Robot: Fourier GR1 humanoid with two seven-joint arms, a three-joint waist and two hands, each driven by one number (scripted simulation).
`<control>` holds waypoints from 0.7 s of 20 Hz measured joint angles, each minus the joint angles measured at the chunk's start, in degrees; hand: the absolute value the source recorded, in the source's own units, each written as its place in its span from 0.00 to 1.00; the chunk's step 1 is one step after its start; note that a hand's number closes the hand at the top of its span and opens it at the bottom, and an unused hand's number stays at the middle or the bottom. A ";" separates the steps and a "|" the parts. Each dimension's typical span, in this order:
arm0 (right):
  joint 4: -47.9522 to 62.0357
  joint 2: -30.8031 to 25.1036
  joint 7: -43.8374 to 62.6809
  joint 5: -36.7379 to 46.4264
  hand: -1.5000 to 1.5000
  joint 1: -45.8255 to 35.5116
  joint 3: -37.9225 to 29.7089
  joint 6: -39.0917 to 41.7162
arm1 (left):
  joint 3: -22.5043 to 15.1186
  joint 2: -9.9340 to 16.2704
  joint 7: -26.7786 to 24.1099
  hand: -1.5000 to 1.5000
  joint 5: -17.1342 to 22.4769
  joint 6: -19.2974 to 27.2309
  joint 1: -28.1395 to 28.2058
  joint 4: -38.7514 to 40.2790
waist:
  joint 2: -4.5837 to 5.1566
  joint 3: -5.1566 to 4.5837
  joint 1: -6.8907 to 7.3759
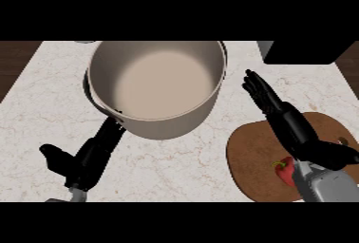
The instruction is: Pick the bell pepper from the cutting board and place it in the pot
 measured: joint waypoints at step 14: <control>-10.08 -16.95 -27.58 5.24 0.00 0.74 1.06 27.20 | 5.18 4.04 3.80 0.50 -5.82 8.28 -5.22 -2.87 | 1.79 0.64 -1.02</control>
